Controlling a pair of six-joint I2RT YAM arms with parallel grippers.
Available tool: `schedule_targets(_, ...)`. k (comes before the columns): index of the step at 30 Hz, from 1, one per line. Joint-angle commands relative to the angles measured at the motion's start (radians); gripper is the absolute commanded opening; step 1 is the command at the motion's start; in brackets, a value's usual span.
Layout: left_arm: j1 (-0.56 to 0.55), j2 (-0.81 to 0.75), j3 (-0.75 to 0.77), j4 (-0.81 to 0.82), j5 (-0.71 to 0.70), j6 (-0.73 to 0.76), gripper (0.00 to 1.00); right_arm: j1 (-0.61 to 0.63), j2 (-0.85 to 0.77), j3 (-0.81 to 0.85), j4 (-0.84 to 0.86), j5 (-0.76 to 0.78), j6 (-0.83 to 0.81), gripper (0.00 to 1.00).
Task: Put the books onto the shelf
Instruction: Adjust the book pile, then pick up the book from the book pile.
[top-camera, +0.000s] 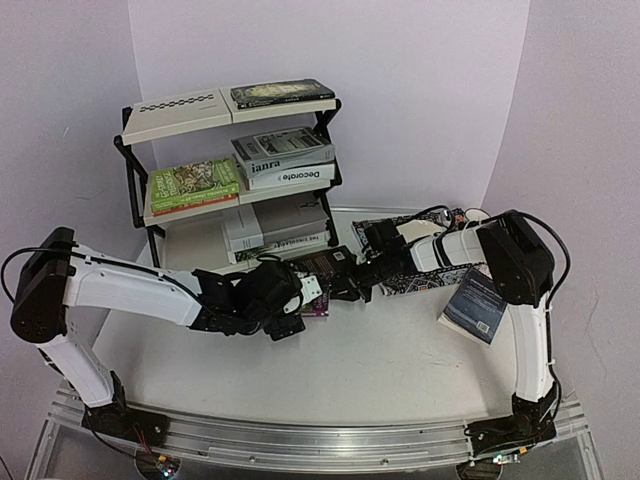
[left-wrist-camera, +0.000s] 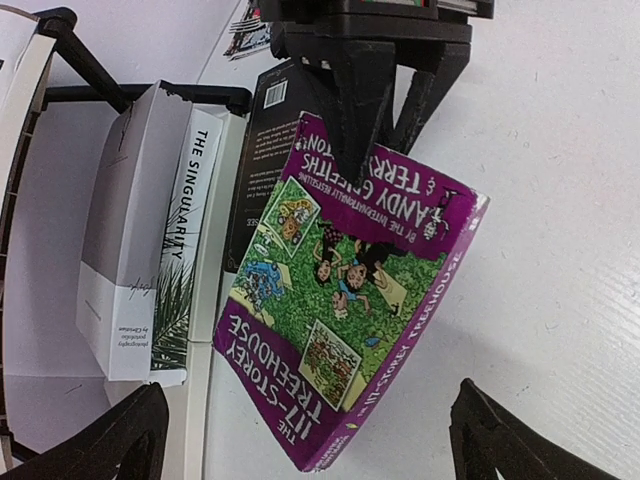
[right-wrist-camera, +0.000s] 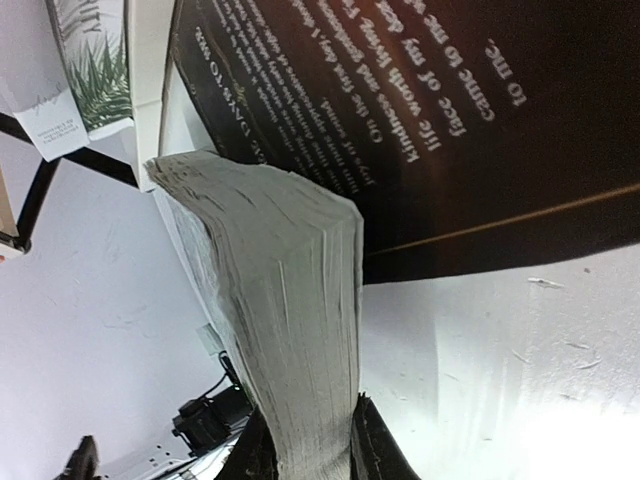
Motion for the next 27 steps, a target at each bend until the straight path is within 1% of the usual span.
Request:
schedule_targets(1,-0.005,0.01,-0.021,0.007,-0.036,0.028,1.0,-0.005,-0.027,0.068,-0.012,-0.038,0.095,0.0)
schedule_targets(5,-0.004,0.044,-0.05,0.068,-0.058,0.076,1.0,-0.005,-0.008,0.099,-0.014,-0.077,0.118,0.0)
schedule_targets(10,-0.005,0.056,-0.12,0.223,-0.064,0.184,0.99,-0.007,0.017,0.135,-0.014,-0.11,0.139,0.0)
schedule_targets(14,0.0,0.082,-0.149,0.307,-0.067,0.261,0.97,-0.009,0.032,0.161,-0.019,-0.13,0.151,0.0)
schedule_targets(20,0.034,0.145,-0.111,0.327,-0.057,0.272,0.88,-0.011,0.039,0.165,-0.026,-0.139,0.154,0.0)
schedule_targets(23,0.048,0.18,-0.094,0.348,-0.078,0.289,0.87,-0.011,0.039,0.161,-0.027,-0.144,0.153,0.0)
schedule_targets(27,0.064,0.183,-0.105,0.395,-0.064,0.327,0.9,-0.014,0.034,0.155,-0.029,-0.148,0.15,0.0)
